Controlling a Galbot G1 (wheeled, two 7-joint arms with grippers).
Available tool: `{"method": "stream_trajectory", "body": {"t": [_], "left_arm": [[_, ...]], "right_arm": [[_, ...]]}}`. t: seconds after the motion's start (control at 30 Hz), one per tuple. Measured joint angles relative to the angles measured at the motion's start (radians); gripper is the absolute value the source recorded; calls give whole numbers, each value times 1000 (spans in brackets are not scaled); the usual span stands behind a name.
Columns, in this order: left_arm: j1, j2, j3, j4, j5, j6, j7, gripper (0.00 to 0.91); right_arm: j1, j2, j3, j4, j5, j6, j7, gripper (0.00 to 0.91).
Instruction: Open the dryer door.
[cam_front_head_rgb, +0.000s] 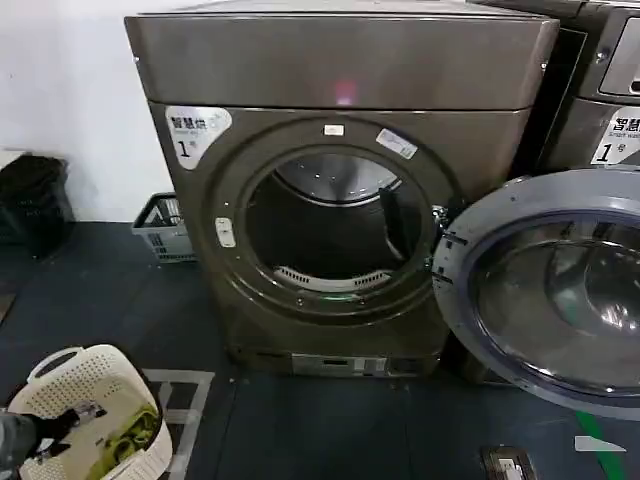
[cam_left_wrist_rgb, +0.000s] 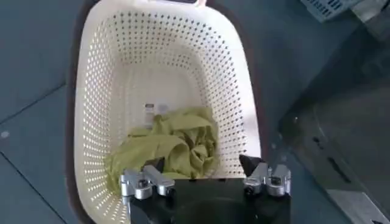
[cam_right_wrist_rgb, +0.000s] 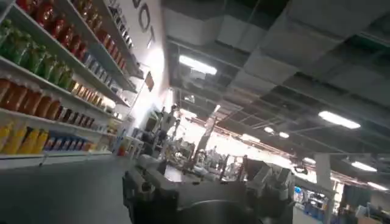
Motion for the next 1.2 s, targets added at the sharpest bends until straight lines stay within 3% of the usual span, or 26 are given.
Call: {"method": "stream_trajectory", "body": {"t": [1.2], "left_arm": [[5,-1,1,29,-27,0,-6,907]], "right_arm": [[0,3,8,-15,4,33,-3,907]]}}
